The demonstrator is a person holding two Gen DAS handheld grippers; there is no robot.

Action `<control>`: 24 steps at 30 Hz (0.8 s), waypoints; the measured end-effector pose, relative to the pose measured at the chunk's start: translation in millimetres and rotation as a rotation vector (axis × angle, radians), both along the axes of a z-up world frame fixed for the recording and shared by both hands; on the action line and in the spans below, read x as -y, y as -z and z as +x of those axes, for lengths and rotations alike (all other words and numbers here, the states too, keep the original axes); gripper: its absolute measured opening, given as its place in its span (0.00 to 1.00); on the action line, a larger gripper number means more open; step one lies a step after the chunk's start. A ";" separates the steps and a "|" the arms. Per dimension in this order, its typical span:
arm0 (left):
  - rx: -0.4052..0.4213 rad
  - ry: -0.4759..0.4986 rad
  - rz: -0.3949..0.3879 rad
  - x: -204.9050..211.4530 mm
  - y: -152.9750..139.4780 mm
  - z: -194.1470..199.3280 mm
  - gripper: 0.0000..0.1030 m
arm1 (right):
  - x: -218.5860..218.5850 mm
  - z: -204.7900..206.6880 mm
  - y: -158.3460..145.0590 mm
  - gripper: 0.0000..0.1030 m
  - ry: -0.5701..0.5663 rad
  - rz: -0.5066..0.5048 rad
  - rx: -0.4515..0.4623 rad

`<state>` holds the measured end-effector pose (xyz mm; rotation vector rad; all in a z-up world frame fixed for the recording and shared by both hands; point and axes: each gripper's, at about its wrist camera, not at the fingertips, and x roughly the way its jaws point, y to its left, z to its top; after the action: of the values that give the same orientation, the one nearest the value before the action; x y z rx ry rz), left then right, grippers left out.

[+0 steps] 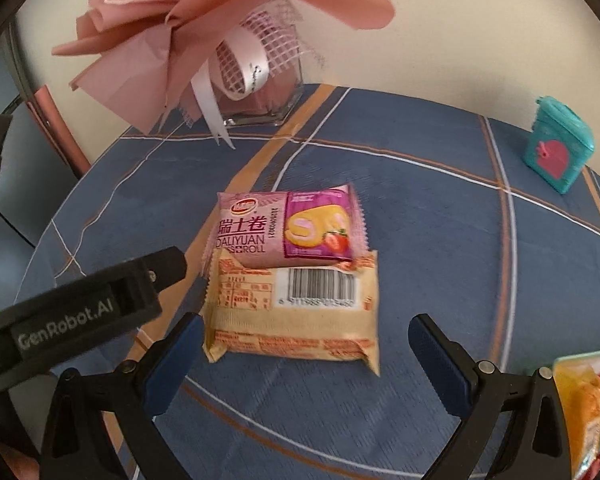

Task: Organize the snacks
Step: 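Move left tool to pink Swiss roll while right tool moves to beige bread packet, then close left gripper on pink Swiss roll while right gripper closes on bread packet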

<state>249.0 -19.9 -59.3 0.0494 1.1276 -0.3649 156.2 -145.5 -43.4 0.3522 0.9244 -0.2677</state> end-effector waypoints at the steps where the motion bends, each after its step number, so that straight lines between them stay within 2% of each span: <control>1: 0.006 0.003 0.001 1.3 0.9 0.7 0.94 | -0.5 1.8 1.5 1.00 -0.001 -0.002 0.003; 10: 0.017 0.006 -0.030 6.8 5.3 6.2 0.94 | 11.4 3.1 10.3 1.00 0.020 0.000 0.024; 16: 0.003 0.011 -0.037 17.8 8.5 11.4 0.94 | 29.4 -3.7 12.3 0.90 0.053 0.037 0.030; 24: -0.019 0.065 -0.054 46.6 4.1 11.8 0.94 | 54.5 -11.4 11.4 0.80 0.103 0.066 0.044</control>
<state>260.8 -66.5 -63.4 0.0347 1.1362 -0.4547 144.7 -200.1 -54.8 0.4651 0.8744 -0.3231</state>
